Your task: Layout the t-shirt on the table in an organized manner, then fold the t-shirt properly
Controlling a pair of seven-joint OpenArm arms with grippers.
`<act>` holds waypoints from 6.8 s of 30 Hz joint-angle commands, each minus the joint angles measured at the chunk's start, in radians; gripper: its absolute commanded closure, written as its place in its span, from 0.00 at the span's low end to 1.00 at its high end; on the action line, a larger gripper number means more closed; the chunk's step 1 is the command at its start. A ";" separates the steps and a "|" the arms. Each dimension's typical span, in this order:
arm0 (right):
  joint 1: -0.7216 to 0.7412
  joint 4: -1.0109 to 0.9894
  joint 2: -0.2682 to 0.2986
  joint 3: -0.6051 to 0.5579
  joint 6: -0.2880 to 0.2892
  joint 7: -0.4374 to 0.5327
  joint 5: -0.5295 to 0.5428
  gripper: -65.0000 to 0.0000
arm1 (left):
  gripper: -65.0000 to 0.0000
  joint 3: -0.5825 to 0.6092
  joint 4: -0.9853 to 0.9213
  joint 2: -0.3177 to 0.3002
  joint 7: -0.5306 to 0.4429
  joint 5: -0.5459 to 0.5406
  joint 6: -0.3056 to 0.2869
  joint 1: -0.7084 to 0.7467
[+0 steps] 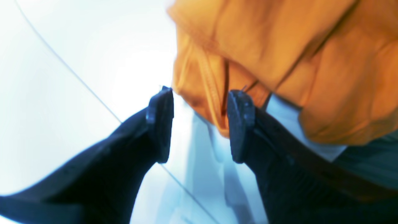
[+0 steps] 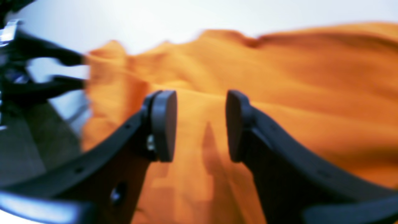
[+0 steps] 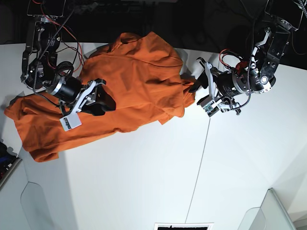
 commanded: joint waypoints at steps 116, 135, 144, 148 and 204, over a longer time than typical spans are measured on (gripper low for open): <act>0.114 -0.375 0.011 0.382 -0.177 0.183 -0.225 0.51 | 1.00 -0.001 -0.175 0.047 -0.290 0.225 -0.091 0.019; 0.154 -0.144 0.154 0.390 -0.019 -0.050 -0.021 1.00 | 1.00 -0.094 0.026 -0.217 -0.164 0.034 0.007 -0.121; -0.168 -0.021 0.159 0.431 -0.016 -0.083 0.073 0.77 | 1.00 -0.093 0.063 -0.216 -0.132 -0.042 -0.115 0.070; -0.228 0.026 0.159 0.469 -0.016 -0.053 0.075 0.53 | 1.00 -0.093 0.062 -0.216 -0.116 -0.043 -0.134 0.097; 0.335 -0.501 0.227 0.082 -0.174 0.303 -0.385 0.98 | 0.54 -0.261 -0.135 -0.024 -0.237 -0.051 -0.001 -0.024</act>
